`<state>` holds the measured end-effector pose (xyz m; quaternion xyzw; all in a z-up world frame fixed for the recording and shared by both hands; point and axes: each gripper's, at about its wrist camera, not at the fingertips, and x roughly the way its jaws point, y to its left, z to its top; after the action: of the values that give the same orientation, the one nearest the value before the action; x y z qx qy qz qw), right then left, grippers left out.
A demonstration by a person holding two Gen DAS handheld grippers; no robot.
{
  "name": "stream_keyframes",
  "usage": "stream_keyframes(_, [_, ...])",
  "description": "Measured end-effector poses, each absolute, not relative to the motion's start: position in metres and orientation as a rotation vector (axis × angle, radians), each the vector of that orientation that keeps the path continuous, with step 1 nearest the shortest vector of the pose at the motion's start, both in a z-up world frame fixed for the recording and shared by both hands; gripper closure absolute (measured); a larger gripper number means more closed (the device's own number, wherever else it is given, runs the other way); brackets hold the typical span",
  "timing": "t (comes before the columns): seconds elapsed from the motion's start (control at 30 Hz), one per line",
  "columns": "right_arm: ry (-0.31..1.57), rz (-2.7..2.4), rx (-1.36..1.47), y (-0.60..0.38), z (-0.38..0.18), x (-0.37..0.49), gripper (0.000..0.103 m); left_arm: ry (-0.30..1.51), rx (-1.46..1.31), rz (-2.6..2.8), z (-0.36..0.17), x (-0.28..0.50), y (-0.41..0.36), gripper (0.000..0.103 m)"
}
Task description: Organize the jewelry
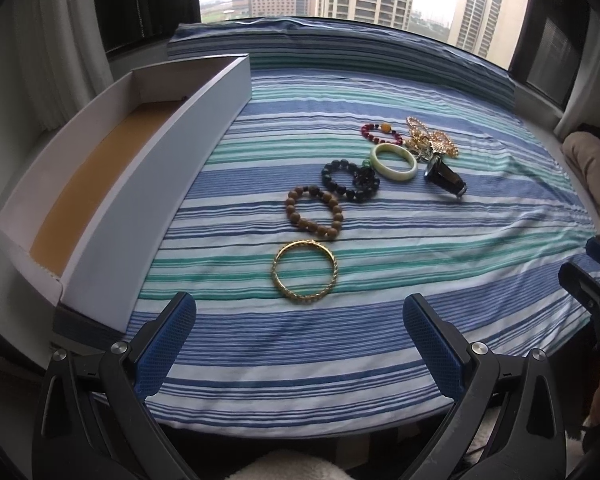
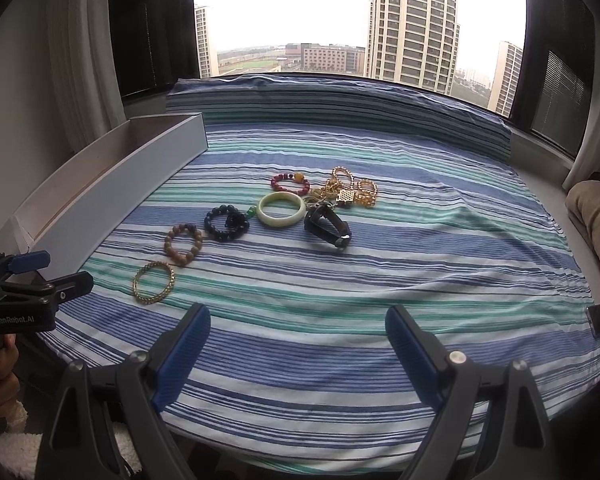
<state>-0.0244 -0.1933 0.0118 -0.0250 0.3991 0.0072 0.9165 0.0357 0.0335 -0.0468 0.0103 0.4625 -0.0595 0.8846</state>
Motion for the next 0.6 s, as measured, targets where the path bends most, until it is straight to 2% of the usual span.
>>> stream_keyframes(0.6, [0.850,0.026,-0.056,-0.190,0.002,-0.020,0.012,0.951,0.145,-0.056,-0.051,0.037,0.015,0.000])
